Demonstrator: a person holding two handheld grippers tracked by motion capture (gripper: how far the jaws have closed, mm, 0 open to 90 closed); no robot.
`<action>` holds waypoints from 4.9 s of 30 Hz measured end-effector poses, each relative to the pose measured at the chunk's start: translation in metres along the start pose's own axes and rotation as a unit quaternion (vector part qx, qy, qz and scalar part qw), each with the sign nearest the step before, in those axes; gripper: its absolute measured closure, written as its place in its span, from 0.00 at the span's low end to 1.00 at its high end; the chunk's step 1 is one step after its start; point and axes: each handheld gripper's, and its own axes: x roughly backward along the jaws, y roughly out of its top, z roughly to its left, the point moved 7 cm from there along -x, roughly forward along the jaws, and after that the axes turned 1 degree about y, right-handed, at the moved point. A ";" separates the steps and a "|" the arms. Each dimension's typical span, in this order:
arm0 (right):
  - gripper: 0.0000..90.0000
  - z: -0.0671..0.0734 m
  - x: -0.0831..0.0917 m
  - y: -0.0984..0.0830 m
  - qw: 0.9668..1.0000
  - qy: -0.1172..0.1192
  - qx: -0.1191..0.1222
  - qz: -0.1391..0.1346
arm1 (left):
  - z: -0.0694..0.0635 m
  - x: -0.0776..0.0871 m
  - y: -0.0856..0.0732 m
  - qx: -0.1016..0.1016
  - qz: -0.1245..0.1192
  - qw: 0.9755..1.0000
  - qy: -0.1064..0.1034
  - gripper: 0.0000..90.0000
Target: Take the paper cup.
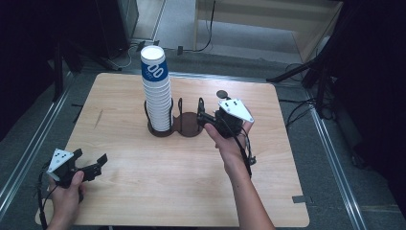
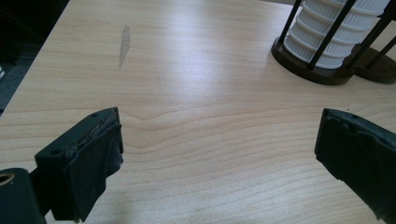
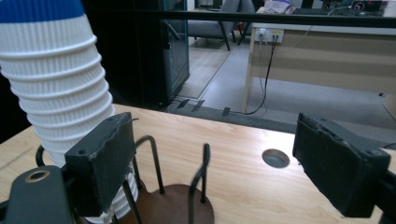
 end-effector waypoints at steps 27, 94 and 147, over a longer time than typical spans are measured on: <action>0.12 0.072 -0.042 0.028 0.999 0.051 -0.004 -0.014 | -0.001 0.000 0.000 -0.007 -0.004 1.000 -0.002 0.02; 0.10 0.132 -0.111 0.052 0.998 0.051 -0.030 -0.007 | -0.003 0.000 0.000 -0.010 -0.005 1.000 -0.003 0.02; 0.23 0.134 -0.098 0.104 0.997 0.041 -0.008 -0.057 | -0.004 0.000 0.000 -0.010 -0.004 1.000 -0.008 0.02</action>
